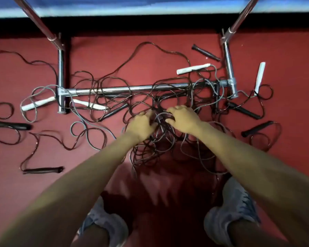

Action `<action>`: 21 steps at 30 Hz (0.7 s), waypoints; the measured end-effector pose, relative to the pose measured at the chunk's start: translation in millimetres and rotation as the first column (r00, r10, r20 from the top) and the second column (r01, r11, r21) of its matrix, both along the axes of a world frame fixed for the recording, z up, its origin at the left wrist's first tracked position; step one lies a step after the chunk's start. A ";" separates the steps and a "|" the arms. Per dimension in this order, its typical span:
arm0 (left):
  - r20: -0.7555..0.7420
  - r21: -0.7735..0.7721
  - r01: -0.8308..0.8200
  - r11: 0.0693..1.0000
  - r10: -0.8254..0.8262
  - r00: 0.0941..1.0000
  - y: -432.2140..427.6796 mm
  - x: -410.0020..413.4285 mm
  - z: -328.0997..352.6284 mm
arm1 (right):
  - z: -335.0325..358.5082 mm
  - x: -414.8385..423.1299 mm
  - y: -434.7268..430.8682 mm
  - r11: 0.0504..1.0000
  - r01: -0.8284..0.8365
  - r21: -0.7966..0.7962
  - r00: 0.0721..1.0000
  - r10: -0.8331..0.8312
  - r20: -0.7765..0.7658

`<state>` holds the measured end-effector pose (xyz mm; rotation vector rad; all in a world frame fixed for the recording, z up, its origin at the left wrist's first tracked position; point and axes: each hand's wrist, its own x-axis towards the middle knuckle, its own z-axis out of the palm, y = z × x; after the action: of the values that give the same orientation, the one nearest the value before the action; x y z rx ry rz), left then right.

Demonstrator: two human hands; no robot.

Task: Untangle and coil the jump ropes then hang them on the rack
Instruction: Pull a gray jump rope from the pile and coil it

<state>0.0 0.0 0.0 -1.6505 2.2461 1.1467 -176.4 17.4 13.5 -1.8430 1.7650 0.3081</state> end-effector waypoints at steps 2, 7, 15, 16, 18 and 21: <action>0.011 -0.053 0.009 0.999 -0.008 1.000 0.6 -2.9 -2.4 | -6.7 -0.9 1.3 1.000 0.014 -0.025 1.000 -0.014 0.021; 0.157 -0.329 0.128 0.936 -0.080 0.984 18.0 4.2 11.5 | 2.6 7.6 14.6 0.987 0.067 -0.146 0.994 -0.053 0.097; -0.327 -0.078 -0.364 0.928 0.321 0.889 43.4 10.5 126.5 | 122.4 16.3 46.6 0.904 0.401 -0.149 0.811 -0.274 0.517; -0.429 0.007 -0.421 0.907 0.382 0.818 45.4 9.8 150.5 | 141.8 15.8 50.7 0.916 0.395 -0.065 0.778 -0.295 0.555; -0.583 0.184 -0.487 0.854 0.494 0.645 48.5 8.6 200.3 | 174.4 15.6 60.3 0.942 0.320 0.104 0.750 -0.318 0.580; -0.690 0.409 -0.483 0.774 0.609 0.391 57.9 3.7 269.4 | 216.4 21.5 72.9 0.955 0.262 0.138 0.737 -0.291 0.610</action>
<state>3.7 57.9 269.4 -2.1895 1.8335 2.6324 -154.9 90.3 229.9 -1.3839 1.4919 -0.3567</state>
